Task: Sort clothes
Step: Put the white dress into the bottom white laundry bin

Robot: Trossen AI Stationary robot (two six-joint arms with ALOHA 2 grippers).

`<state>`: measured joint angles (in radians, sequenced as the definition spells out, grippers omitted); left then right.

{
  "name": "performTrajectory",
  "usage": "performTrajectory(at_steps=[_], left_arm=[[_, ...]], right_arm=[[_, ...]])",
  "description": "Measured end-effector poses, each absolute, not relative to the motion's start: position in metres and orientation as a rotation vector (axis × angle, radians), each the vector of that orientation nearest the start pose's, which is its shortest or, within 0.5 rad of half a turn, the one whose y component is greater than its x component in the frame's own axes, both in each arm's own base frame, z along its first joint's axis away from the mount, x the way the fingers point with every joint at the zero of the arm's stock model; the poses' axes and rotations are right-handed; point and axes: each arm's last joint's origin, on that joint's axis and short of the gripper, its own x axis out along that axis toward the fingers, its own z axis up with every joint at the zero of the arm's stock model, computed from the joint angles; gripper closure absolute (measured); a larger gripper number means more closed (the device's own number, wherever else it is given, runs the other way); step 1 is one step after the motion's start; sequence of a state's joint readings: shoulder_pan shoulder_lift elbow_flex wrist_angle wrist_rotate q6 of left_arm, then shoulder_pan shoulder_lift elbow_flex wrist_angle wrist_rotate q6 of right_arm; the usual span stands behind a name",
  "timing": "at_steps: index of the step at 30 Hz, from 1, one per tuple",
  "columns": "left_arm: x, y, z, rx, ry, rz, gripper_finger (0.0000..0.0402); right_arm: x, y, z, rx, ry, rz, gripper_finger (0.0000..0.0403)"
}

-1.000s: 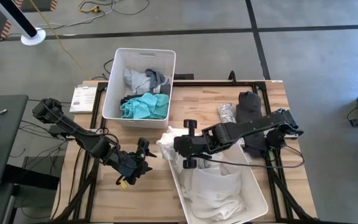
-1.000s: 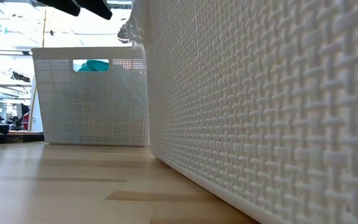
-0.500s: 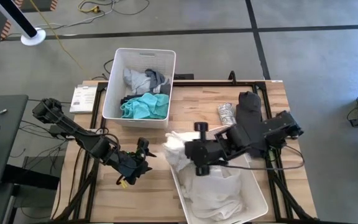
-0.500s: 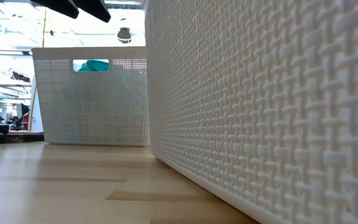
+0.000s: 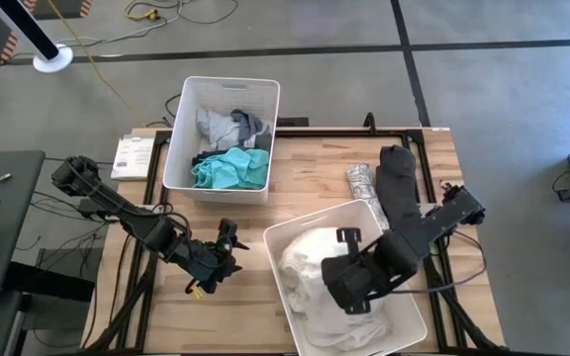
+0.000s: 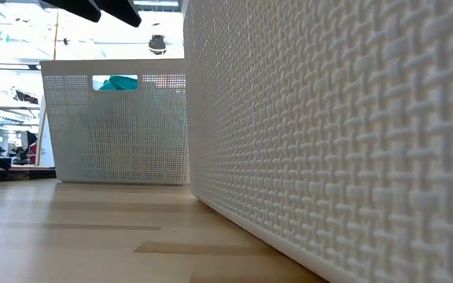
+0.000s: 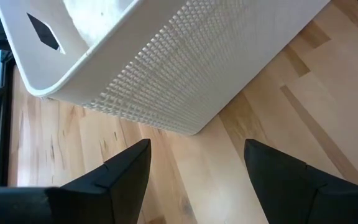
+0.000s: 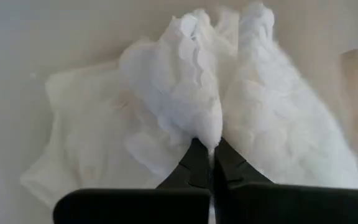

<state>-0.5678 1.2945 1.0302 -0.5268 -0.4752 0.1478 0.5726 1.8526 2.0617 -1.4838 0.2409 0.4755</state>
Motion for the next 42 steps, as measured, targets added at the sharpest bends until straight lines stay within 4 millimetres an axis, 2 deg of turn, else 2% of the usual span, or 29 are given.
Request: performTrajectory(at_steps=[4, 9, 15, 19, 22, 25, 36, 42], left_arm=[[0.231, -0.132, 0.285, 0.530, 0.679, -0.138, 0.0150], [0.231, -0.132, 0.285, 0.516, 0.681, -0.143, 0.0150], [0.231, -0.133, 0.285, 0.513, 0.682, -0.154, 0.0150], [0.232, -0.133, 0.286, 0.512, 0.669, -0.155, 0.0150], [0.233, -0.134, 0.287, 0.518, 0.649, -0.160, 0.0150], [0.235, -0.135, 0.290, 0.527, 0.615, -0.172, 0.0150], [0.242, -0.142, 0.302, 0.540, 0.466, -0.267, 0.0150], [0.247, -0.135, 0.303, 0.544, 0.459, -0.240, 0.0150]], right_arm=[[0.304, 0.186, 0.346, -0.054, 1.268, 0.046, 0.0399], [0.319, 0.180, 0.295, 0.018, 1.342, 0.106, 0.0398], [0.328, 0.159, 0.237, 0.117, 1.418, 0.142, 0.0398], [0.329, 0.146, 0.210, 0.195, 1.432, 0.175, 0.0397], [0.332, 0.141, 0.202, 0.220, 1.406, 0.191, 0.0391], [0.337, 0.139, 0.202, 0.218, 1.361, 0.220, 0.0375], [0.359, 0.125, 0.216, 0.175, 1.201, 0.279, 0.0295], [0.368, 0.114, 0.221, 0.200, 1.124, 0.284, 0.0259]])
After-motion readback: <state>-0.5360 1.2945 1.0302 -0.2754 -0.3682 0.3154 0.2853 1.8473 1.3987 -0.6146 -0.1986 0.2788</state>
